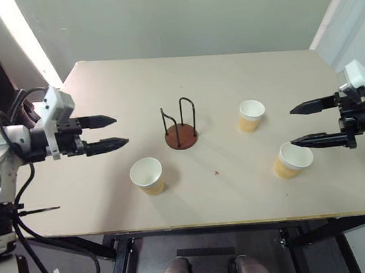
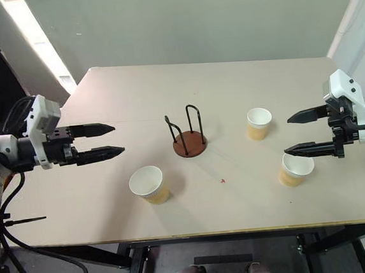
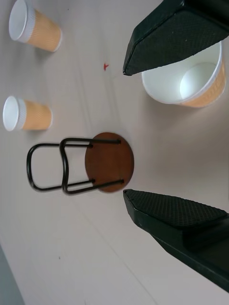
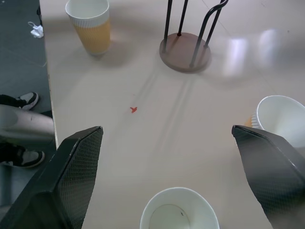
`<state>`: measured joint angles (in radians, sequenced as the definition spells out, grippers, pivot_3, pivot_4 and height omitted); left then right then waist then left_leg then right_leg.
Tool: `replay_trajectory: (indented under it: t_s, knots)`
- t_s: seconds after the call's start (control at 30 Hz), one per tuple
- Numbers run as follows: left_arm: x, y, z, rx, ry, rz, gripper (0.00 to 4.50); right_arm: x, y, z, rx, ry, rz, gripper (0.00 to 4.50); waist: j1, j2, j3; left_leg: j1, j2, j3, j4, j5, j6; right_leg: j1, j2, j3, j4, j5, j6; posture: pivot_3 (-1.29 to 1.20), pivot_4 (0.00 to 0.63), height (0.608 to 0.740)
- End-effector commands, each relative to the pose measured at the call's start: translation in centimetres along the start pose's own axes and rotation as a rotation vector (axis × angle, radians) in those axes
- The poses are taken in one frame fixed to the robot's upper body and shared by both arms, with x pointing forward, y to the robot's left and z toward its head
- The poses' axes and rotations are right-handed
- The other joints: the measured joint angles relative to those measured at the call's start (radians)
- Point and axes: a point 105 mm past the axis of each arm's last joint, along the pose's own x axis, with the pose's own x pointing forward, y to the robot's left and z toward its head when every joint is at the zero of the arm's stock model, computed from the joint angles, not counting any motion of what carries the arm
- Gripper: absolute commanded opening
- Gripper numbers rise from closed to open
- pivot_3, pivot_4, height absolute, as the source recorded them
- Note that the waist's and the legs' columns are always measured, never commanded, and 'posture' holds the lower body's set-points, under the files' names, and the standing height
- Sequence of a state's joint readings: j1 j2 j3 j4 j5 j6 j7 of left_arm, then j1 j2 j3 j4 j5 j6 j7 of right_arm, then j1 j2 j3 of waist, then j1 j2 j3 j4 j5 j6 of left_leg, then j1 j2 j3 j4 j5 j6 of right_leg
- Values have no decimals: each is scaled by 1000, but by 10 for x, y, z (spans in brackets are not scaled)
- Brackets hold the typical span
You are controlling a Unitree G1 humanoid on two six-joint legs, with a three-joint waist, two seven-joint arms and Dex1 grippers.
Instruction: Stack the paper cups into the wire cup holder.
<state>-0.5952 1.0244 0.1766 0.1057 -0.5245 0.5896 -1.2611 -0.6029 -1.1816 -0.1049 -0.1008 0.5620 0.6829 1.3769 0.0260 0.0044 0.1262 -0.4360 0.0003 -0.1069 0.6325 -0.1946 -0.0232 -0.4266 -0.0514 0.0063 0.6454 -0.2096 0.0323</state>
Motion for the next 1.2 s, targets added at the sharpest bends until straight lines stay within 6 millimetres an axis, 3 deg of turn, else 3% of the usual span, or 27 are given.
replay_trajectory:
  t_s: [0.03, 0.23, 0.43, 0.63, 0.87, 1.03, 1.2]
  knots:
    - [-2, 1, 8, 42, -16, 18, 4083, -5, -1, 11, -52, -12, -20, 4500, 0, 0, 0, 0, 0, 0, 0, 0, 0, 0, 0, 0, 0, 0, 0, 0, 150, 740]
    - [-1, 2, 10, 46, -23, 21, 4083, -5, 0, 11, -55, -12, -19, 4500, 0, 0, 0, 0, 0, 0, 0, 0, 0, 0, 0, 0, 0, 0, 0, 0, 150, 740]
    - [6, 15, 9, 53, -32, 94, 4083, -5, -1, 17, -70, -40, -11, 4500, 0, 0, 0, 0, 0, 0, 0, 0, 0, 0, 0, 0, 0, 0, 0, 0, 150, 740]
    - [37, 28, -3, 76, -18, 175, 4083, 13, -9, 48, -126, -162, -93, 4500, -1, 0, 0, 1, 0, 0, 2, 1, 1, 1, 0, 0, 1, 1, 0, 0, 150, 740]
    - [83, 49, -19, 86, 33, 277, 4083, 47, -13, 62, -81, -252, -172, 4500, 0, 0, 0, 1, -1, -1, 5, 2, 4, 3, -1, -1, 0, 7, 5, 0, 150, 740]
    - [117, 43, -17, 53, -8, 206, 4083, 52, -10, 61, -70, -256, -187, 4500, 6, 0, 0, -1, -3, -1, 6, 3, 4, 3, -3, -1, -1, 10, 10, 0, 150, 740]
    - [141, 49, -18, 52, 7, 220, 4083, 49, -10, 61, -67, -252, -205, 4500, 6, 0, 0, -2, -3, 0, 7, 3, 3, 3, -3, -1, -2, 10, 11, 0, 150, 740]
